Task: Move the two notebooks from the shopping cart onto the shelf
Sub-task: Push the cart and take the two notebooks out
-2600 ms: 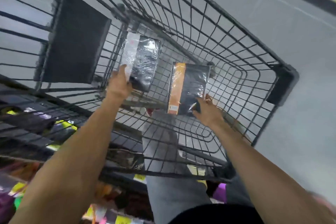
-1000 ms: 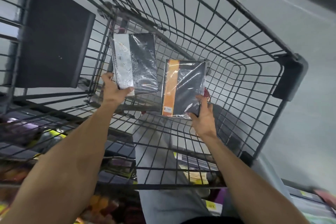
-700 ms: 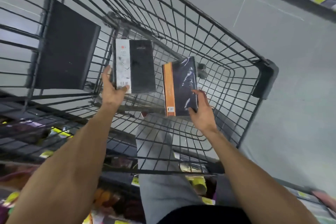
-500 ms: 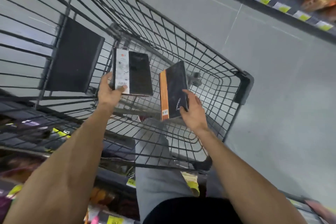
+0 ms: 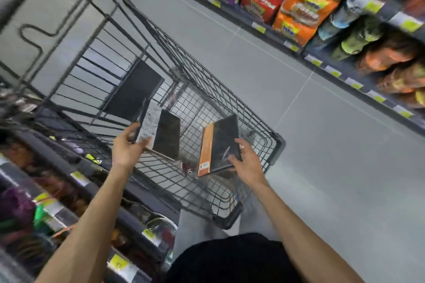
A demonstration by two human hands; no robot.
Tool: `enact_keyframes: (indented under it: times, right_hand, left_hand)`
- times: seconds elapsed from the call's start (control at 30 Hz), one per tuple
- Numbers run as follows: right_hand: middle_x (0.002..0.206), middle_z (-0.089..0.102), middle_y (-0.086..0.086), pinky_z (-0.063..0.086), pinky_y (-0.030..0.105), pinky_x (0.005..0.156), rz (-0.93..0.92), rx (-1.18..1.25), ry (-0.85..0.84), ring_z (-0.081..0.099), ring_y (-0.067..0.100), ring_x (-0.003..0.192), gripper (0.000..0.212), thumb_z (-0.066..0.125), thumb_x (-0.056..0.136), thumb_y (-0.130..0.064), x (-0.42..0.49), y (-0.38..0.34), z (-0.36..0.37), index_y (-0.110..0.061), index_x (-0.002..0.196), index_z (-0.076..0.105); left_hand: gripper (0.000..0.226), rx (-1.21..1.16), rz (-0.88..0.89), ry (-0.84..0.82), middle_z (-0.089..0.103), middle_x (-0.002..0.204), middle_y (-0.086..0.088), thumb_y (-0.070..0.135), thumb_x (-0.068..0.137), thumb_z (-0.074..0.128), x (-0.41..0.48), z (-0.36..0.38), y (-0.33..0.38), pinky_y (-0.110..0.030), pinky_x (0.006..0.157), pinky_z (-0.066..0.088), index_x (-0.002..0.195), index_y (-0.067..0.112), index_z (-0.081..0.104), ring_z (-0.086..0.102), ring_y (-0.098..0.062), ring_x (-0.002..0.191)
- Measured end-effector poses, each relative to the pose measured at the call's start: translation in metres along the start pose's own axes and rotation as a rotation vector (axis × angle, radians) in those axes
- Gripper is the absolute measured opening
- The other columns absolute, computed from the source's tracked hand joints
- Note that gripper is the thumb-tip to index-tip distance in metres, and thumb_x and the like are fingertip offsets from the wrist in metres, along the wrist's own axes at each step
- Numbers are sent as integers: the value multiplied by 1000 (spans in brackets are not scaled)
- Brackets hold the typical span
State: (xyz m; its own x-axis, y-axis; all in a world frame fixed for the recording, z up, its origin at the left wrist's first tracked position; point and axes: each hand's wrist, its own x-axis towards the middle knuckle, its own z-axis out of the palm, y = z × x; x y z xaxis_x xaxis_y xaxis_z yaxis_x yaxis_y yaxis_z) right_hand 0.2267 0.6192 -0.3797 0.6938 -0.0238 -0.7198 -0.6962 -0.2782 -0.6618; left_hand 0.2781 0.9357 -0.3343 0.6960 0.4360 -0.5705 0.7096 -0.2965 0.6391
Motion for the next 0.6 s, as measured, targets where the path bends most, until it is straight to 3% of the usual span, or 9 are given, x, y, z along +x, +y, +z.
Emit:
enact_keyframes:
  times: [0.07,0.13,0.2,0.27,0.33,0.4,0.47,0.6]
  right_hand:
    - [130,62,-3,61,33,81,-13,20,-26,69,14,104,55,66,94,-9,-13,-22,-14,-35,138,46]
    - [121,58,-6,56,14,61,-27,62,-63,66,-2,86,51,61,96,-1,-24,-36,-26,-17,141,46]
    - [110,52,-15,56,13,60,-56,119,-91,62,-16,79,48,59,97,3,-38,-42,-35,-14,140,47]
    - [114,51,-16,60,19,67,-80,149,-75,62,-17,97,48,63,96,-2,-50,-42,-38,-23,138,50]
    - [126,58,-5,63,39,81,-76,232,-30,61,12,121,48,68,94,-8,-62,-45,-39,-37,130,54]
    - [132,62,3,58,50,93,-110,295,17,59,29,127,49,70,91,-10,-77,-43,-41,-42,125,56]
    - [137,62,4,49,54,104,-144,337,47,55,30,132,53,70,90,-10,-92,-44,-45,-36,134,56]
    - [137,61,0,44,51,111,-226,348,120,54,19,133,55,66,94,-1,-122,-48,-48,-24,142,52]
  left_hand:
    - [54,-101,4,23,73,113,-9,7,83,78,-20,-9,3,-44,91,58,135,11,61,71,-26,105]
    - [50,-192,2,41,71,113,-15,-5,88,69,-38,-17,12,-27,70,61,135,10,60,71,-21,90]
    - [49,-250,19,42,68,112,-18,-8,90,65,-51,-24,20,-16,59,56,136,9,59,68,-13,81]
    - [49,-297,71,19,68,110,-15,-8,92,63,-65,-33,28,-13,59,54,137,9,58,66,-8,78]
    - [49,-340,117,-22,69,110,-10,-8,92,62,-72,-43,33,-13,63,55,136,14,60,68,-8,82]
    - [51,-395,143,-74,71,111,-4,-6,92,63,-78,-51,40,-16,65,57,134,21,63,69,-12,90]
    - [50,-452,170,-125,75,107,4,-7,92,62,-83,-56,48,-18,66,58,130,26,64,71,-15,96]
    - [52,-522,233,-239,75,113,4,-7,91,61,-98,-62,72,-26,78,61,135,21,59,71,-17,107]
